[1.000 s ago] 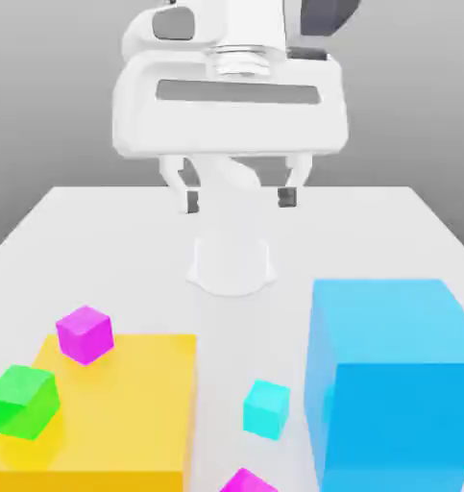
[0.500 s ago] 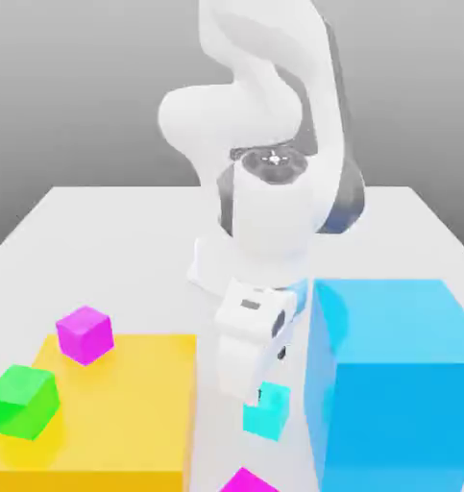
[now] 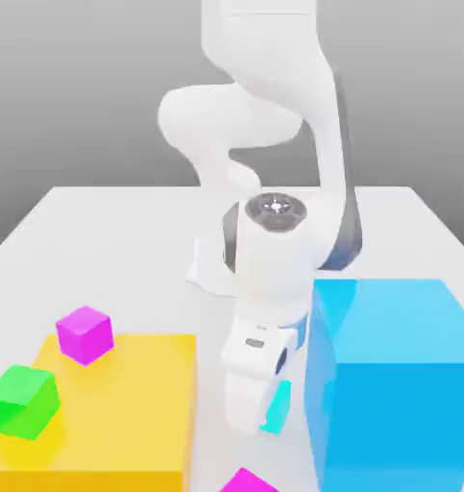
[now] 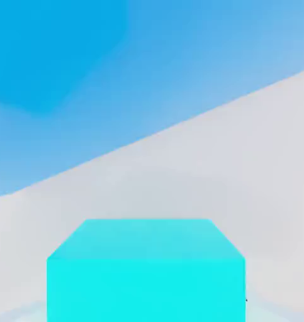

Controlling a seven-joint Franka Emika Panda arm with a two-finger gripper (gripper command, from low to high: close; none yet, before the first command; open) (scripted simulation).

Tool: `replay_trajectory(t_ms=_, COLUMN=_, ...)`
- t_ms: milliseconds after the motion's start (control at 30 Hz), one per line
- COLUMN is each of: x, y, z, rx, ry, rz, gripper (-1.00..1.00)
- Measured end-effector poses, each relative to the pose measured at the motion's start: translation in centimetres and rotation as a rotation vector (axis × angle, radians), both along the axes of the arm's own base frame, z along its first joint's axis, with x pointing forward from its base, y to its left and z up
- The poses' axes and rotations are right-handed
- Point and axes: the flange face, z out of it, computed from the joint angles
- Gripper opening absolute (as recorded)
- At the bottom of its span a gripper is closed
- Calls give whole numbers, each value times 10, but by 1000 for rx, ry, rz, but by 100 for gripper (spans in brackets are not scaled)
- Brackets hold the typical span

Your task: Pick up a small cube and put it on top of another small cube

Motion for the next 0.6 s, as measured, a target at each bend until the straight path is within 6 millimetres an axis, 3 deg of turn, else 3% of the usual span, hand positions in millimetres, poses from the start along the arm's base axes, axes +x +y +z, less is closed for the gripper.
replay_trajectory(t_ms=67, x=-1, y=0, z=19, rx=0, ry=0, rz=0, gripper=-100)
replay_trajectory(t_ms=133, x=12, y=-2, z=31, rx=0, ry=1, rz=-6, gripper=-100)
replay_trajectory(t_ms=500, x=132, y=-27, z=77, rx=1, ry=1, rz=-41, gripper=-100)
replay_trajectory(t_ms=533, x=141, y=-29, z=80, rx=1, ry=1, rz=-43, gripper=-100)
replay_trajectory(t_ms=600, x=149, y=-31, z=62, rx=1, ry=0, rz=-45, gripper=-100)
